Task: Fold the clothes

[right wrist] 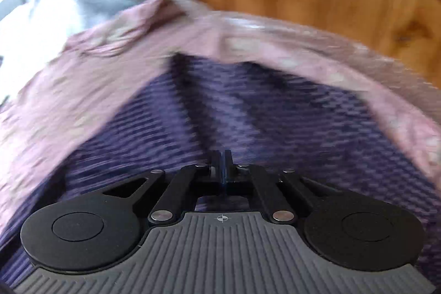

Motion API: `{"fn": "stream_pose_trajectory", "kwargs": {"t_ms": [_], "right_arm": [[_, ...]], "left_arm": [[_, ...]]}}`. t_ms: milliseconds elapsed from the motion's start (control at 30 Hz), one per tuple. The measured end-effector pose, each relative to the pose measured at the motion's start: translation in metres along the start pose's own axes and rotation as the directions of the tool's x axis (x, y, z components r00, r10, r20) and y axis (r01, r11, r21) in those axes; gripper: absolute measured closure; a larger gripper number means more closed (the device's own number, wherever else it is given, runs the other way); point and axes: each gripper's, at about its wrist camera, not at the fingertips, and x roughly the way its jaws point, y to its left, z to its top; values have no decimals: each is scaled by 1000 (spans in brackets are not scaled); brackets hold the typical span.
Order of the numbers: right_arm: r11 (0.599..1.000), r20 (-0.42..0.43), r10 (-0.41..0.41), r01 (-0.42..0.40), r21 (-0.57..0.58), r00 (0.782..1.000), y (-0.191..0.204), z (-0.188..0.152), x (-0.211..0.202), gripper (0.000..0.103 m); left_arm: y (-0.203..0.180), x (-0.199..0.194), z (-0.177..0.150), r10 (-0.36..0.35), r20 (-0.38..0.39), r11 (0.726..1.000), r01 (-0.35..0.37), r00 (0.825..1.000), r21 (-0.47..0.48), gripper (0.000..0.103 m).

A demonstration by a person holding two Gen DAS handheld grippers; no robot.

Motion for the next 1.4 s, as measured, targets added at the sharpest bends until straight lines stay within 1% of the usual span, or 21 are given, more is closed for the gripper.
{"fn": "stream_pose_trajectory", "kwargs": {"t_ms": [133,167,233,267,300,333,367,433,467,500,567,600,733,800,900,933,1000,1067,1133,1233,1400], "right_arm": [[999,-37,-50,50,3,998,-5,4,17,103],[999,-14,-34,34,3,999,0,6,14,97],[999,45,39,-39,20,998,17,13,6,77],[999,52,55,-55,-1,997,26,16,9,52],[997,58,69,-68,-24,996,35,19,12,41],[996,63,83,-81,-47,995,45,22,15,40],[996,32,74,-72,-59,997,49,22,24,40],[996,-34,60,-62,-63,998,52,20,40,51],[997,-65,59,-62,-54,996,51,18,48,81],[996,-56,66,-69,-58,996,51,16,45,103],[994,-31,83,-85,-67,996,51,12,39,103],[994,-14,70,-71,-82,997,51,12,34,103],[996,-19,-10,8,-92,1000,41,16,33,103],[996,-50,-39,34,-88,998,35,15,41,103],[997,-65,-12,7,-79,998,34,14,54,98],[996,-63,-38,33,-77,997,35,17,52,92],[986,12,-145,146,-75,989,41,23,39,63],[975,125,-208,216,-60,970,55,30,19,63],[990,142,-113,123,-64,983,71,36,14,64],[993,74,30,-21,-112,997,95,38,35,70],[992,27,11,-8,-128,1000,103,60,90,71]], "left_arm": [[-7,4,-1,-3,-15,1000,3,1000,3,102],[-8,5,-1,2,-16,1000,-2,1000,1,100],[-9,5,-1,22,-13,1000,-22,1000,-7,90],[-5,0,-2,72,8,997,-72,997,-27,80],[-1,-3,-3,121,21,992,-120,992,-43,66],[3,-6,-5,171,33,984,-168,985,-60,62],[7,-8,-7,211,40,975,-208,977,-74,58],[13,-2,-10,219,26,973,-216,975,-80,58],[16,2,-12,211,16,975,-209,977,-79,58],[17,8,-13,186,4,980,-185,982,-78,69],[20,16,-13,110,-24,989,-112,994,-101,99],[17,14,-12,86,-14,990,-87,996,-113,101],[2,3,-5,24,26,997,-22,999,-76,101],[-4,12,-10,48,2,997,-47,999,-60,100],[-10,20,-10,61,-30,997,-63,998,-51,97],[-8,17,-9,44,-34,997,-46,998,-59,95],[0,8,-13,-7,-19,996,5,1000,-85,81],[7,-5,-17,-19,3,993,19,1000,-115,78],[19,-18,-18,0,37,986,6,999,-168,78],[37,-21,-12,-4,80,961,26,997,-274,79],[19,6,-13,-87,36,970,93,996,-227,79]]}}
